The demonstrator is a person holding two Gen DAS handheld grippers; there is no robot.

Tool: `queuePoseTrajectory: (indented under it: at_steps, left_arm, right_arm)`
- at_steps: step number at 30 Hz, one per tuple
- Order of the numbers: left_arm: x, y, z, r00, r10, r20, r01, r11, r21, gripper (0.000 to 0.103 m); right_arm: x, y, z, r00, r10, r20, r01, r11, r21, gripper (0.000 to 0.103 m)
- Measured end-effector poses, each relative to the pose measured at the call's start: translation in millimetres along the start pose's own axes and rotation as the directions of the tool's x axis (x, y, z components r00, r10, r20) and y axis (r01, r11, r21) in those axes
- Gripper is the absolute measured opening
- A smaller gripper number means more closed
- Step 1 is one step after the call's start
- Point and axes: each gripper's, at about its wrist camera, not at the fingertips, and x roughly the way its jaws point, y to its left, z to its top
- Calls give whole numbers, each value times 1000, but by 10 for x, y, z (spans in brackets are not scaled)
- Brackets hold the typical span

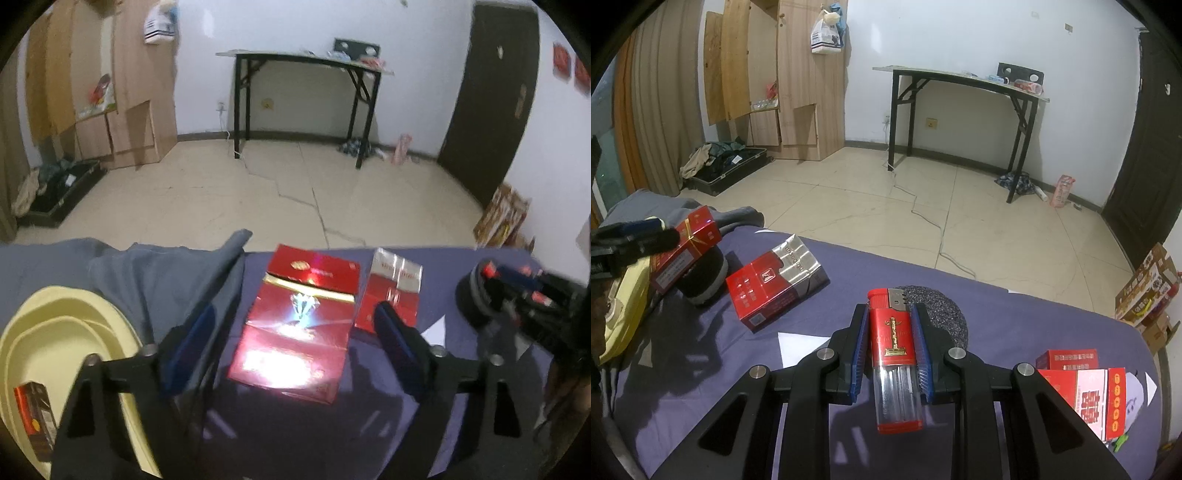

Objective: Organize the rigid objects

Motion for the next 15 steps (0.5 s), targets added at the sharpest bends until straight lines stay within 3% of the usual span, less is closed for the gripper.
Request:
queuePoseTrajectory:
  at_steps: [6, 15]
  left_arm:
    - [99, -14, 5, 999, 2, -33, -2, 1000, 16, 63]
    - [95, -33, 4, 999, -12, -40, 13, 1000, 13, 62]
  right_arm:
    - [-2, 6, -2, 1000, 0, 1, 0, 1000, -1, 23]
    - [18, 41, -24, 1000, -3, -3, 3, 1000, -14, 23]
